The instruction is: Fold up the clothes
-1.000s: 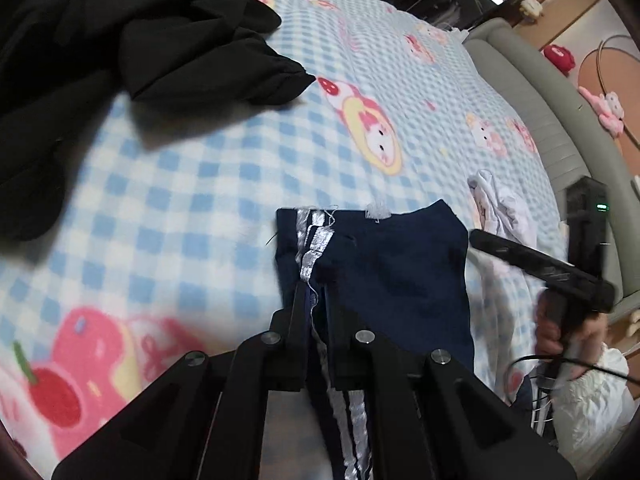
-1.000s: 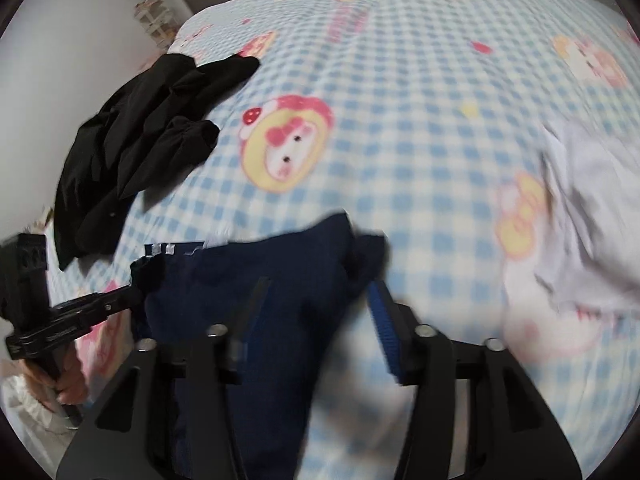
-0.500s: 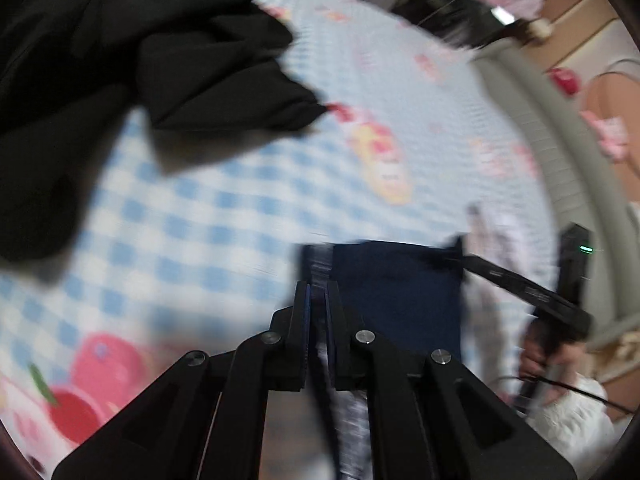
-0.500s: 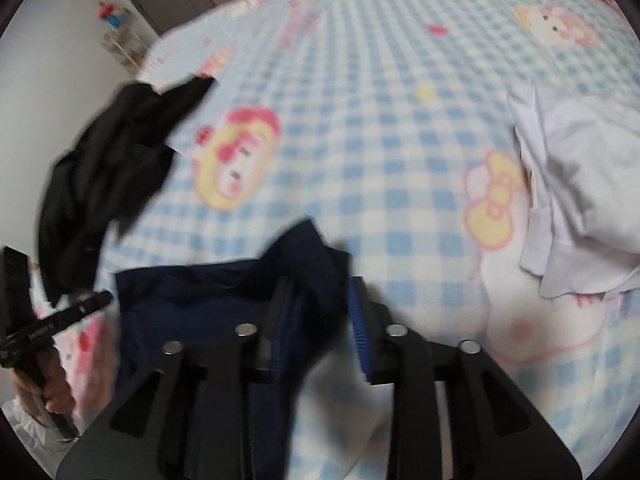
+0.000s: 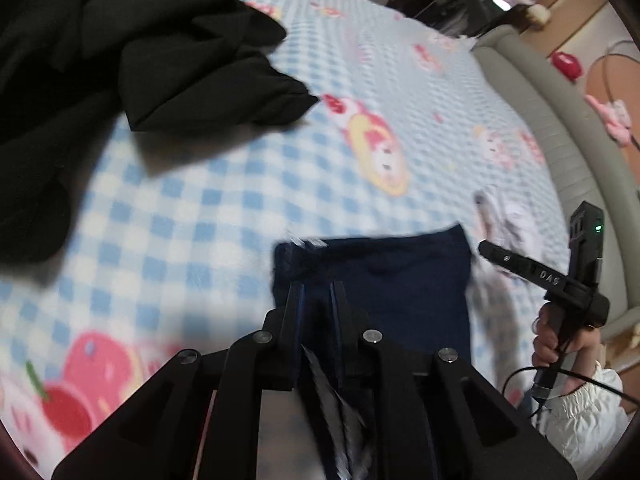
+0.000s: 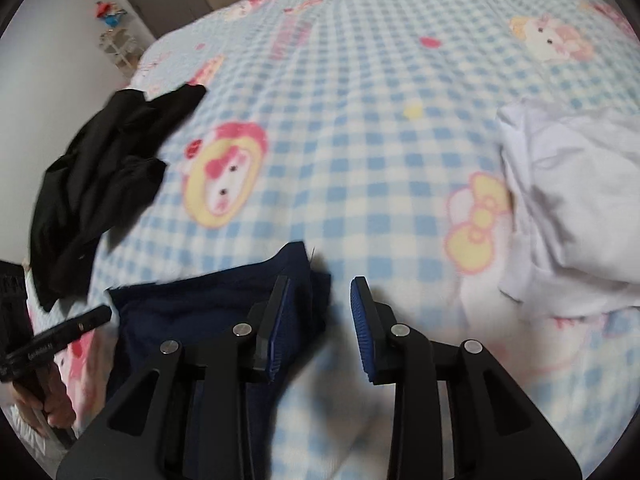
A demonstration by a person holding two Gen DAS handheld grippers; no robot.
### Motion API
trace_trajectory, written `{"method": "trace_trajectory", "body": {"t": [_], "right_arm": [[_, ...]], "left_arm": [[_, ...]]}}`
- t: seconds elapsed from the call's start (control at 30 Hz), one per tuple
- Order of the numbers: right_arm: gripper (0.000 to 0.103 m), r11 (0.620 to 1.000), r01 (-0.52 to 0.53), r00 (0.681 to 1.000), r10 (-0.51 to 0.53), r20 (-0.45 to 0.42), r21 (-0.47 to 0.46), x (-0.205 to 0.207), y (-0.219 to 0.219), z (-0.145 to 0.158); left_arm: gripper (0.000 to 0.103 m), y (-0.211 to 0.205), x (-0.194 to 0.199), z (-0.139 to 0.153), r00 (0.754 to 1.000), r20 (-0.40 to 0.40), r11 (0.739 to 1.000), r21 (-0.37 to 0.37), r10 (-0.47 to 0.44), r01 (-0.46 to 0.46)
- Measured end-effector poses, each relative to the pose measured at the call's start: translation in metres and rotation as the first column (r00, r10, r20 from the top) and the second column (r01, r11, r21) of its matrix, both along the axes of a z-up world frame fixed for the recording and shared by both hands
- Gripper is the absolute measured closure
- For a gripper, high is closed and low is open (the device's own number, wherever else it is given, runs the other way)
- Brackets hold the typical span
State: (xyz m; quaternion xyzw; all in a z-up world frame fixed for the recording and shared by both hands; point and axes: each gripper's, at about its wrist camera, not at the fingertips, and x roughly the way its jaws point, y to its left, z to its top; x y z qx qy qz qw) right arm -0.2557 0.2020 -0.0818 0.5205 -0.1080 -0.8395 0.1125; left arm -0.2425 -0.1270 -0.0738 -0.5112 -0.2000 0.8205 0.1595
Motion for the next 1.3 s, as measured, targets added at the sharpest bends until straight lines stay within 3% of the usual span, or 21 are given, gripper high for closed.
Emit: {"method": "trace_trajectory", "body": {"t": [0.1,0.2,0.3,0.4,0.47,0.5,0.67,0.8,0.87,0.9,1.0,1.1,1.23,1.3], "right_arm": [[0.067,0.997,-0.054,0.998,0.056,0.040,-0.063,0.032,-0.007,-0.001],[0.066,0.987,-0.099,0.989,0.111,0.094,-0.124,0.064,-0.019,-0.012],[0.065,0.982,-0.114,0.983,0.134,0.128,-0.152,0.093,-0.028,-0.023],[0.064,0.974,-0.116,0.976,0.148,0.161,-0.194,0.118,-0.030,-0.031],[0.064,0.974,-0.118,0.975,0.151,0.165,-0.194,0.129,-0.032,-0.033],[0.064,0.975,-0.118,0.975,0.150,0.166,-0.188,0.131,-0.034,-0.034],[0.064,0.980,-0.117,0.977,0.143,0.160,-0.161,0.138,-0.034,-0.032],[0.064,0.983,-0.116,0.978,0.137,0.155,-0.139,0.144,-0.033,-0.029],[0.064,0.985,-0.115,0.979,0.135,0.153,-0.128,0.147,-0.033,-0.028],[0.064,0.986,-0.115,0.979,0.133,0.152,-0.123,0.148,-0.033,-0.028],[0.063,0.988,-0.114,0.981,0.129,0.148,-0.106,0.152,-0.033,-0.026],[0.059,0.983,-0.135,0.979,0.152,0.136,-0.127,0.154,-0.035,-0.024],[0.059,0.977,-0.177,0.965,0.196,0.174,-0.116,0.155,-0.051,-0.034],[0.059,0.980,-0.179,0.961,0.193,0.197,-0.086,0.159,-0.053,-0.040]], "left_arm": [[0.071,-0.002,0.024,-0.005,0.999,0.030,0.995,0.096,-0.011,0.008],[0.070,-0.002,0.048,-0.018,0.997,0.074,0.979,0.203,-0.026,0.010],[0.059,0.001,0.072,-0.030,0.994,0.111,0.958,0.286,-0.024,-0.009],[0.063,0.010,0.086,-0.035,0.994,0.106,0.954,0.300,-0.035,0.001],[0.095,0.013,0.092,-0.032,0.995,0.097,0.955,0.295,-0.024,-0.006],[0.099,0.012,0.094,-0.028,0.996,0.091,0.957,0.289,-0.013,-0.014],[0.099,0.009,0.104,-0.014,0.997,0.074,0.967,0.248,0.034,-0.051],[0.098,0.001,0.106,-0.034,0.985,0.165,0.973,0.212,0.056,-0.091],[0.092,-0.002,0.108,-0.047,0.973,0.218,0.970,0.211,0.075,-0.122],[0.084,-0.004,0.110,-0.051,0.969,0.235,0.964,0.229,0.079,-0.134],[0.069,-0.005,0.122,-0.043,0.981,0.185,0.949,0.293,0.061,-0.115],[0.067,-0.001,0.132,-0.036,0.987,0.157,0.941,0.330,0.021,-0.072],[0.067,0.011,0.140,-0.041,0.984,0.174,0.953,0.303,-0.037,-0.018],[0.067,0.012,0.142,-0.049,0.977,0.209,0.967,0.256,-0.031,-0.023]]}}
